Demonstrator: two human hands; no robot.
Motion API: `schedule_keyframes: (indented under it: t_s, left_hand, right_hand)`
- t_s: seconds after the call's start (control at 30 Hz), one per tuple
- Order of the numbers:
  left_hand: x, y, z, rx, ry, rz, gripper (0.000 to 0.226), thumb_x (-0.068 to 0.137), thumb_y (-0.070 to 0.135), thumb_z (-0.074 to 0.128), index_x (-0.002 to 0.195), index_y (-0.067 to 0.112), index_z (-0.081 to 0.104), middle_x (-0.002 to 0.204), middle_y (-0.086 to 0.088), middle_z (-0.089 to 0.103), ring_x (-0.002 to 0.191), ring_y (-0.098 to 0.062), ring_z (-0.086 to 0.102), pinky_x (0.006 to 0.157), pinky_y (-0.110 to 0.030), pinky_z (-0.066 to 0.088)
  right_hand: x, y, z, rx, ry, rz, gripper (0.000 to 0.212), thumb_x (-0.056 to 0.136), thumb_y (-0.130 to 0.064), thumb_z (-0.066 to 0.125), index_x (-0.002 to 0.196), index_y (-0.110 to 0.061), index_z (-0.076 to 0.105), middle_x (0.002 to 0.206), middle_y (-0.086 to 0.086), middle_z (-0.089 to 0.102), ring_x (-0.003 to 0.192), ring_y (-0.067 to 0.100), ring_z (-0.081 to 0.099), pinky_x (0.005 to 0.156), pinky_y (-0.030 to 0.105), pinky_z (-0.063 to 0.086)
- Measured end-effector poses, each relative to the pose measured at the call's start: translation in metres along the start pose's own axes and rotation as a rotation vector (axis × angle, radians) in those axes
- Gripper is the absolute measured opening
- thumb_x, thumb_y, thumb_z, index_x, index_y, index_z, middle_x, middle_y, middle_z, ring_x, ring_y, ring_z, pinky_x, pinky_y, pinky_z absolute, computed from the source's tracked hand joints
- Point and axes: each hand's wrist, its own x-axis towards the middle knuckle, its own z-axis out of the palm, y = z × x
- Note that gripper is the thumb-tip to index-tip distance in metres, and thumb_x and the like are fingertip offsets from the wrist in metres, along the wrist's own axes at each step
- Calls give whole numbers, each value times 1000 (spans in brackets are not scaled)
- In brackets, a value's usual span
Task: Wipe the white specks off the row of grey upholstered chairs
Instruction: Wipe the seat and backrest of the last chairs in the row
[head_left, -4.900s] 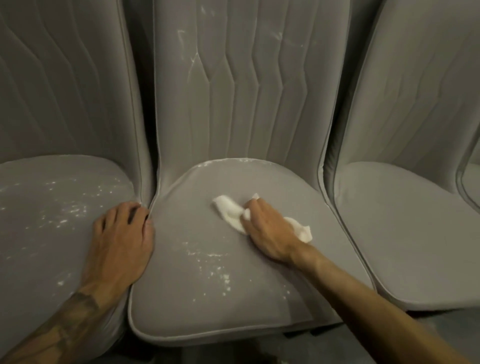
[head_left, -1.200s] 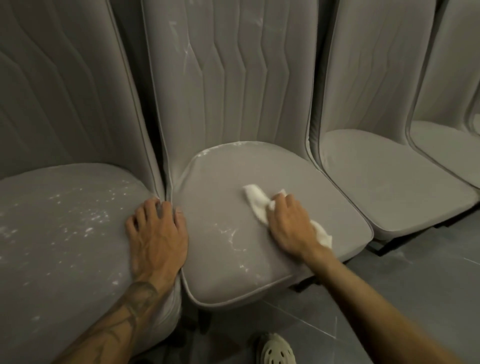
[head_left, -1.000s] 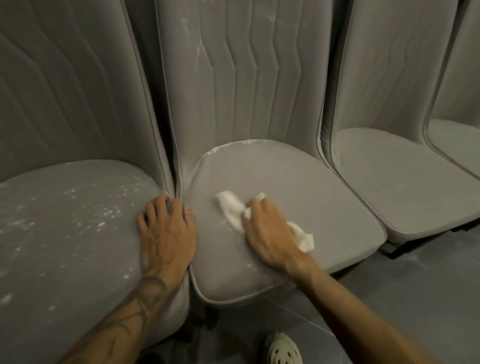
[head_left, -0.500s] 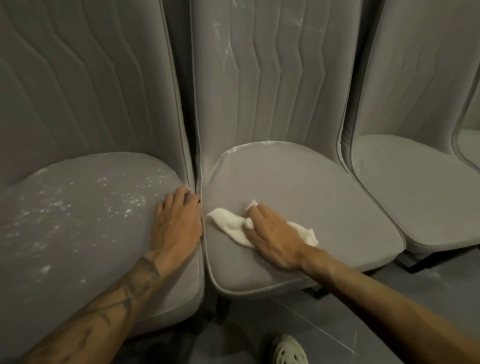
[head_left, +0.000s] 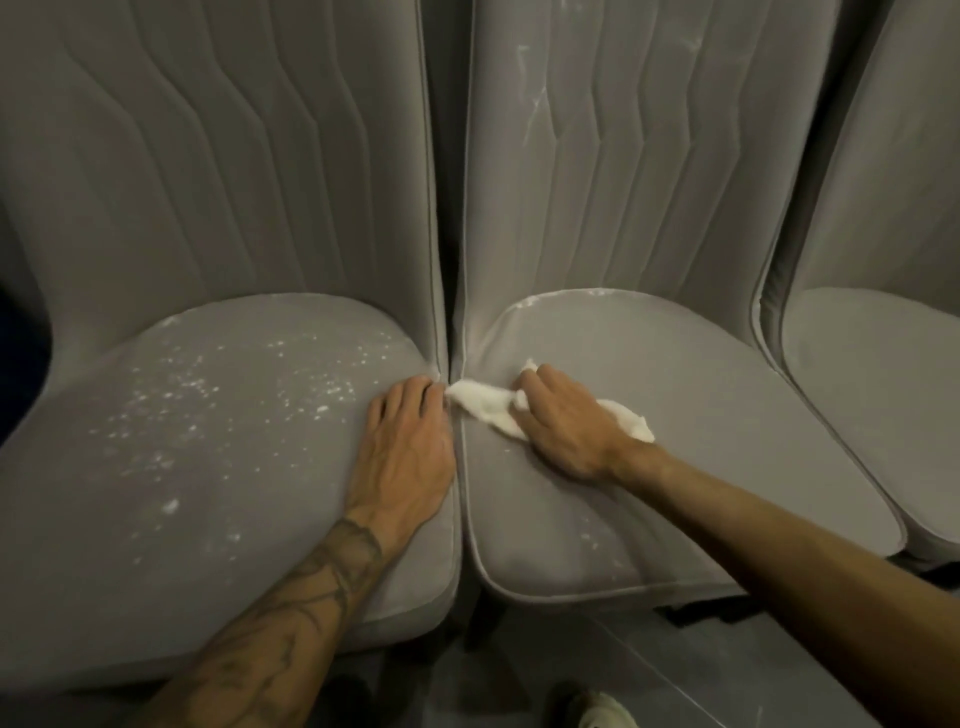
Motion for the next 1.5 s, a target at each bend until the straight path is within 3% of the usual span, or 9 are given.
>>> schedule_keyframes:
  t_s: [0.13,0.37,0.57,0.77,0.87,1.03,1.27,1.4,1.5]
  left_hand:
    - [0,0,2,-38,-7,-13,38,97,11,47,131,2,61,131,-19,62,119,-36,60,105,-50,46]
    - [0,-5,3,-61,-65,-2,50,91,8,54,140,1,55,139,-19,55,126,-38,53,110,-49,39]
    - [0,-3,0,-72,-38,-29,52,90,12,37,138,3,57,136,-18,57,123,-36,54,110,-48,40]
    - [1,-2,-1,-58,-20,-16,40,93,8,47,131,5,59,130,-18,58,117,-37,55,103,-49,42]
    - [2,1,-6,-52,-61,-21,40,94,10,47,132,5,59,131,-18,58,118,-37,54,103,-48,40]
    - [-1,-3,-7,-46,-94,15,46,90,21,53,134,8,54,135,-14,53,123,-34,51,107,-47,38]
    - [-1,3,-8,-51,-27,-11,39,90,8,46,127,7,58,128,-16,56,113,-35,53,99,-47,40]
    - [-2,0,-9,-46,-94,7,55,89,26,35,137,5,54,137,-17,53,123,-37,50,106,-47,38]
    - [-1,-4,-4,-48,-93,17,50,90,19,57,138,4,54,137,-19,53,124,-38,50,105,-49,38]
  right_hand:
    - [52,-18,0,-11,-5,221,27,106,-32,38,114,-8,48,116,18,51,101,40,51,90,51,41]
    - [-52,-33,-2,153,-96,-194,24,107,-45,32,109,-26,47,100,-6,44,85,13,41,80,33,31]
    - [15,-23,-4,66,-34,136,25,107,-34,37,110,-11,48,110,13,52,98,35,51,90,47,39]
    - [-90,-55,-4,148,-94,-154,30,106,-46,28,110,-25,49,102,-3,47,88,20,45,82,40,39]
    - [-89,-50,-12,152,-124,-147,28,108,-43,30,108,-22,49,102,-3,48,88,19,46,85,41,41]
    - [-34,-60,-3,16,1,107,22,106,-32,40,113,-13,49,111,10,52,95,30,50,90,50,41]
    - [-127,-82,-6,99,-80,-130,31,106,-44,28,108,-23,51,103,-1,48,86,21,44,79,43,41]
    - [-72,-77,-8,-8,34,78,25,107,-33,38,112,-12,51,112,10,52,96,31,50,88,47,40]
    - [-72,-87,5,-87,104,134,25,105,-33,36,115,-14,50,113,10,53,95,30,50,86,46,40]
